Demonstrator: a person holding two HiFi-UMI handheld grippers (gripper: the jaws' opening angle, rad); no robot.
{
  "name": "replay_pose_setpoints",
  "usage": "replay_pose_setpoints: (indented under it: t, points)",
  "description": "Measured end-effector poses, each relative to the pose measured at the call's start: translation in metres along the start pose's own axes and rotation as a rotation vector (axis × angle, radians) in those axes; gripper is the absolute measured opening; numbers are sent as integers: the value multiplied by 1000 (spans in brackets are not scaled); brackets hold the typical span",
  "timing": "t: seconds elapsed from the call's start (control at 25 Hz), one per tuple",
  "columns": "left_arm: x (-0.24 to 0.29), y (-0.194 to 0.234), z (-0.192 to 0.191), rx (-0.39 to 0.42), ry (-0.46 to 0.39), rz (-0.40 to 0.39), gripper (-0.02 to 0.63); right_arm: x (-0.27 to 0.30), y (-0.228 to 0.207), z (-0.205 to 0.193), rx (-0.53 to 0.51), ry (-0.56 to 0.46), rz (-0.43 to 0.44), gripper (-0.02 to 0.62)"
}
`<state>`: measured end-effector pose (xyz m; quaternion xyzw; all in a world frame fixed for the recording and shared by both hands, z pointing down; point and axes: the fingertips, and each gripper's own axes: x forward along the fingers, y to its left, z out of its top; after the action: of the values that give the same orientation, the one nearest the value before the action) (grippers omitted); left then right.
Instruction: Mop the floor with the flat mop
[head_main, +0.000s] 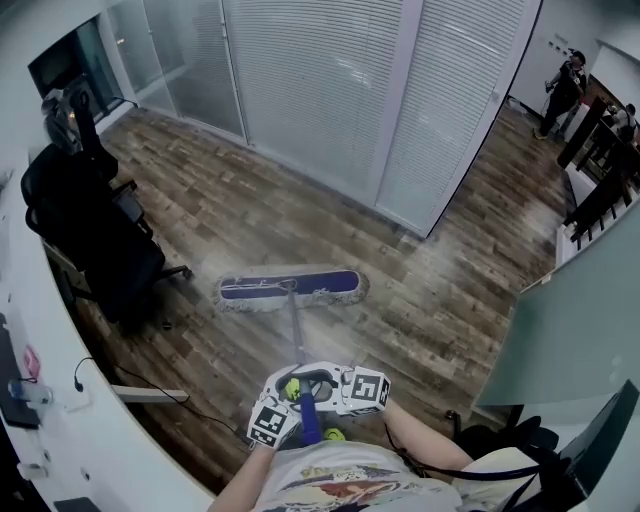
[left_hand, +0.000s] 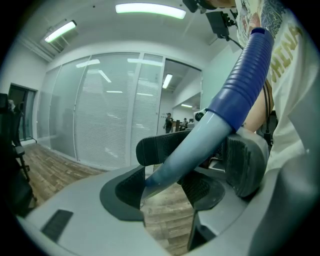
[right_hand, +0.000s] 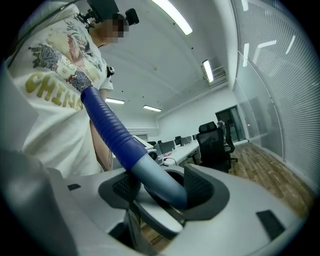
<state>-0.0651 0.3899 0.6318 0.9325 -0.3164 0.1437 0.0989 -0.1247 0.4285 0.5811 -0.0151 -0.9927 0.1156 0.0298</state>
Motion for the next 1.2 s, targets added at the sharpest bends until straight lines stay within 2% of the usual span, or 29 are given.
replay_pose_setpoints:
  t: [0.24,0.64,1.2]
  points:
    - [18,94,27,-32,-9,1,204,35,-87,34,-6,3,14,247]
    - [49,253,53,-3,-14,-16,201,101,-233,72,-23,34,-1,247]
    - [86,383,74,-43,-9,27,195,143,-357,100,-45,56,59,247]
